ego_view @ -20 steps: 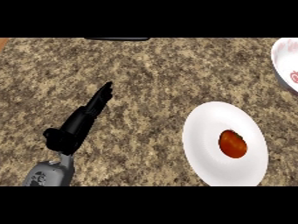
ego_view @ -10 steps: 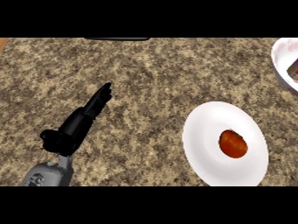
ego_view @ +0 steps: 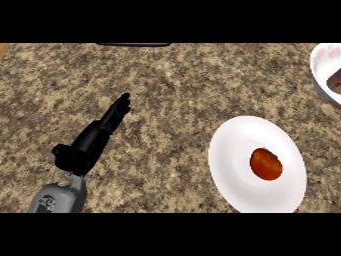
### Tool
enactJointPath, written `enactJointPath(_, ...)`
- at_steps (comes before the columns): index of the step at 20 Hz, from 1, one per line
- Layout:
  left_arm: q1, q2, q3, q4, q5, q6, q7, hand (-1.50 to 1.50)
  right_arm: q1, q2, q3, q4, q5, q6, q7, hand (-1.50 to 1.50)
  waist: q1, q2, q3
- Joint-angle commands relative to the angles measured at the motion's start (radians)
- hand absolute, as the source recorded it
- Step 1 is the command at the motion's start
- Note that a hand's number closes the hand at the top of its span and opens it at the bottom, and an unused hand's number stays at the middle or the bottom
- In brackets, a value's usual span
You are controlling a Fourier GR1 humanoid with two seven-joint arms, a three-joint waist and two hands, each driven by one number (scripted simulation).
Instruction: Pick the can from the plate and place it in the bowl
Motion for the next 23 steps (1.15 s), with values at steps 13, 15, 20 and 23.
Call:
enactJointPath(13, 0.050, -0.007, 0.013, -0.051, -0.018, 0.025, 0.031, 0.00, 0.360, -0.024, -0.245, -0.307, -0.369, -0.090, -0.224, -1.50, -0.056, -0.025, -0.003)
enactJointPath(15, 0.122, 0.000, 0.004, -0.105, -0.001, 0.011, 0.040, 0.00, 0.437, -0.011, -0.272, -0.399, -0.419, -0.041, -0.223, -1.50, -0.068, -0.033, -0.004)
enactJointPath(20, 0.102, 0.011, 0.033, -0.080, -0.005, 0.013, 0.019, 0.00, 0.665, 0.040, -0.322, -0.627, -0.546, 0.116, -0.251, -1.50, -0.069, -0.030, -0.005)
enactJointPath(23, 0.041, 0.003, 0.052, 0.037, -0.011, 0.008, -0.024, 0.00, 0.788, 0.108, -0.351, -0.799, -0.614, 0.188, -0.233, -1.50, -0.078, -0.027, -0.006)
